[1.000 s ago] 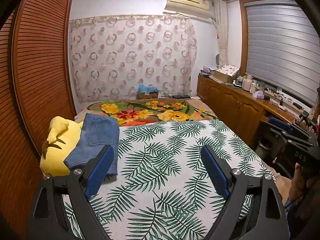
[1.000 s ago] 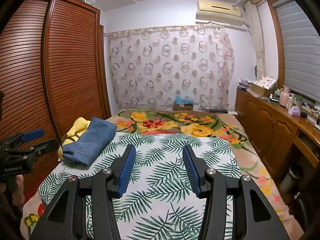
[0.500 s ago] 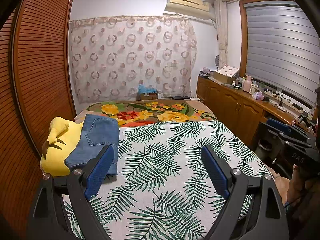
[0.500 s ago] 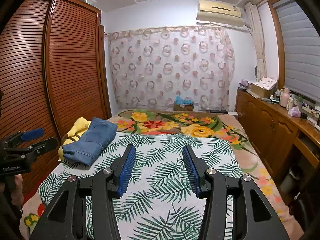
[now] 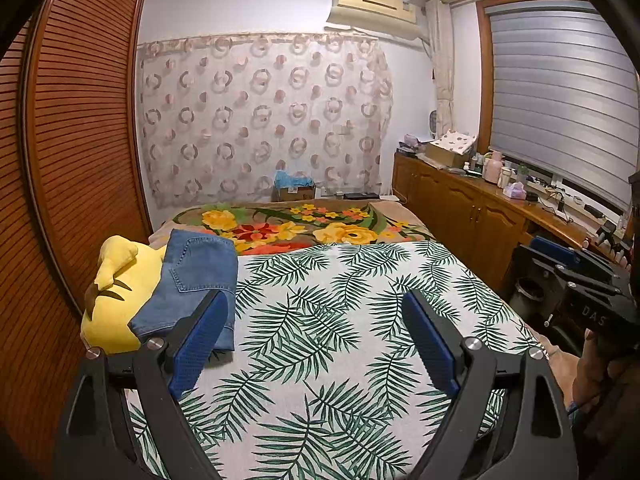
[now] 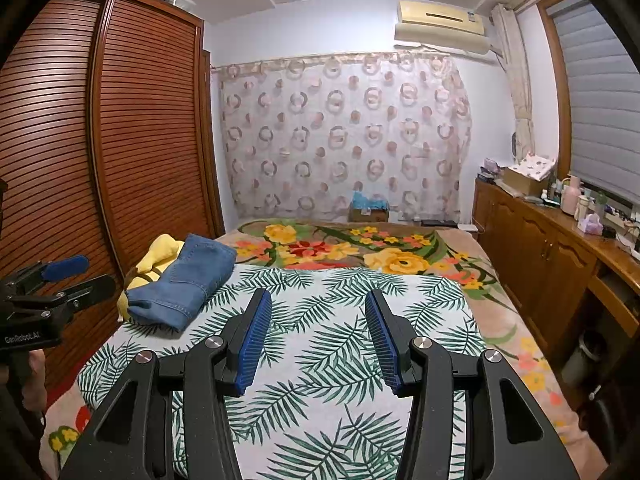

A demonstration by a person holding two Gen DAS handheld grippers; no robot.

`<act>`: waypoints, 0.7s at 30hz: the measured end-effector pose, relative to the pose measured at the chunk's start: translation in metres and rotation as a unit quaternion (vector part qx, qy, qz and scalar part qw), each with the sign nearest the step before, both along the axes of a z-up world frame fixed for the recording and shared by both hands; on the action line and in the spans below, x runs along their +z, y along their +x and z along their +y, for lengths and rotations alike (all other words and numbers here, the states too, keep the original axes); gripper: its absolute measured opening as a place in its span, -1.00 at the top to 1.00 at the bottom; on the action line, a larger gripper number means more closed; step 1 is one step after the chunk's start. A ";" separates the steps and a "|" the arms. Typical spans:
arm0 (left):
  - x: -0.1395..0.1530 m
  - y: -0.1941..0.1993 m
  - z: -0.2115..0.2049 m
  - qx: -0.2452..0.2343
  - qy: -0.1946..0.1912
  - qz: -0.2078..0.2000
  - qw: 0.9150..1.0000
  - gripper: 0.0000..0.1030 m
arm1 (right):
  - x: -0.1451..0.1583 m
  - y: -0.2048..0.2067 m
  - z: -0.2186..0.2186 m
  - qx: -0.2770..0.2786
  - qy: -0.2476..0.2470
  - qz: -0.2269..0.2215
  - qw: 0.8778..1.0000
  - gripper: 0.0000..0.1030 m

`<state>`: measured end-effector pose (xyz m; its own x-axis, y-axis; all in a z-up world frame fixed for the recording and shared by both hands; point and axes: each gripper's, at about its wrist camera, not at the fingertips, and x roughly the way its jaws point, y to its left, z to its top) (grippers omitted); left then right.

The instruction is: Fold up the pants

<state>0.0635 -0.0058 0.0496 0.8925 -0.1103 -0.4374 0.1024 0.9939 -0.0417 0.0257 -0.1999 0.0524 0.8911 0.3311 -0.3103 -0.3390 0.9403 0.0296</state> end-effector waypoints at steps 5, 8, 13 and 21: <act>0.000 0.000 -0.001 0.000 0.000 0.000 1.000 -0.73 | 0.000 0.001 -0.001 0.001 0.001 0.000 1.000 0.02; -0.001 0.000 0.000 0.000 0.000 -0.001 1.000 -0.73 | 0.000 0.001 -0.001 0.001 0.000 0.000 1.000 0.02; 0.000 -0.001 0.000 -0.001 0.000 -0.001 1.000 -0.73 | 0.000 0.003 -0.001 0.001 -0.001 -0.001 1.000 0.02; 0.000 -0.001 0.000 -0.001 0.000 -0.001 1.000 -0.73 | 0.001 0.005 -0.003 0.001 -0.001 0.001 1.000 0.02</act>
